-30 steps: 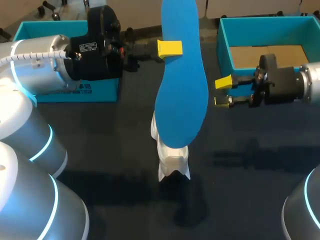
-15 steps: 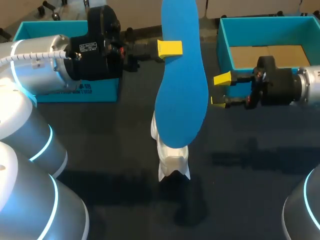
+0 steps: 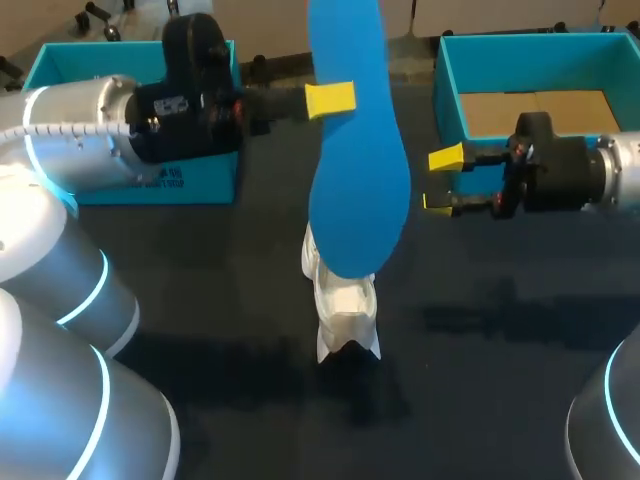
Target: Take the shoe out of the shoebox, open the shoe tongue, remove and reinsert the insole, then place the shoe into the shoebox
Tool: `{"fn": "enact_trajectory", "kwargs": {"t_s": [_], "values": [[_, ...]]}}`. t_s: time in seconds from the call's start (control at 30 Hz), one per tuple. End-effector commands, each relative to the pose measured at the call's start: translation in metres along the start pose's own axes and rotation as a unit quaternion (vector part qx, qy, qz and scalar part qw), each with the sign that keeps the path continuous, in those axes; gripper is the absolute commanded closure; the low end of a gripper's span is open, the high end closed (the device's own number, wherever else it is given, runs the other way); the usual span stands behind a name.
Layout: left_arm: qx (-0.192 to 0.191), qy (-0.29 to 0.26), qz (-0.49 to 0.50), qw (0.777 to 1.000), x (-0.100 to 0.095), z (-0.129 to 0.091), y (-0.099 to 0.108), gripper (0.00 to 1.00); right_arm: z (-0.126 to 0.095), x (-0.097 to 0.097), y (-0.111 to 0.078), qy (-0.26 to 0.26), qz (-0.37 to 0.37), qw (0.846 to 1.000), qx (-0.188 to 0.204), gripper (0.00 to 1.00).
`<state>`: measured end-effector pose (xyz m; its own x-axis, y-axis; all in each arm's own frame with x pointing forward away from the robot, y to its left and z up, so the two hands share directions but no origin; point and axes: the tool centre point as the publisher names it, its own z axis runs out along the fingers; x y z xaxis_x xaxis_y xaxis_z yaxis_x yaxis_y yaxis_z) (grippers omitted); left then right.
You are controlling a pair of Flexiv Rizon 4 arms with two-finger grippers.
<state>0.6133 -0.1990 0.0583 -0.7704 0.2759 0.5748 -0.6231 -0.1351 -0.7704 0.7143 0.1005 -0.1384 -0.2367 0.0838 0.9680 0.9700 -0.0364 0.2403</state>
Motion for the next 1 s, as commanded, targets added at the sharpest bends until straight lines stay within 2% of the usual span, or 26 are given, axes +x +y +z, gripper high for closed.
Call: {"fn": "enact_trajectory", "kwargs": {"t_s": [0.03,0.2,0.3,0.47,0.63,0.9,1.0], "values": [[-0.029,0.021,0.046,0.998,-0.012,-0.015,0.005,1.00,0.002,-0.001,0.000,-0.001,0.000,1.000,0.000,0.00],[-0.047,0.018,0.121,0.991,-0.016,-0.021,0.002,1.00,0.002,-0.001,0.000,-0.001,0.000,1.000,0.000,0.00],[-0.048,0.024,0.198,0.979,-0.025,-0.028,0.003,1.00,0.002,-0.001,0.000,-0.001,0.000,1.000,0.000,0.00],[-0.043,0.031,0.337,0.940,-0.046,-0.037,0.003,1.00,0.002,-0.001,0.000,-0.001,0.000,1.000,0.000,0.00],[-0.051,0.060,0.462,0.884,-0.061,-0.039,-0.003,1.00,0.002,-0.001,0.000,-0.001,0.000,1.000,0.000,0.00],[-0.057,0.078,0.546,0.832,-0.067,-0.044,0.001,1.00,0.002,-0.001,0.000,-0.001,0.000,1.000,0.000,0.00],[-0.072,0.066,0.562,0.821,-0.072,-0.050,0.001,1.00,0.002,-0.001,0.000,-0.001,0.000,1.000,0.000,0.00]]}}
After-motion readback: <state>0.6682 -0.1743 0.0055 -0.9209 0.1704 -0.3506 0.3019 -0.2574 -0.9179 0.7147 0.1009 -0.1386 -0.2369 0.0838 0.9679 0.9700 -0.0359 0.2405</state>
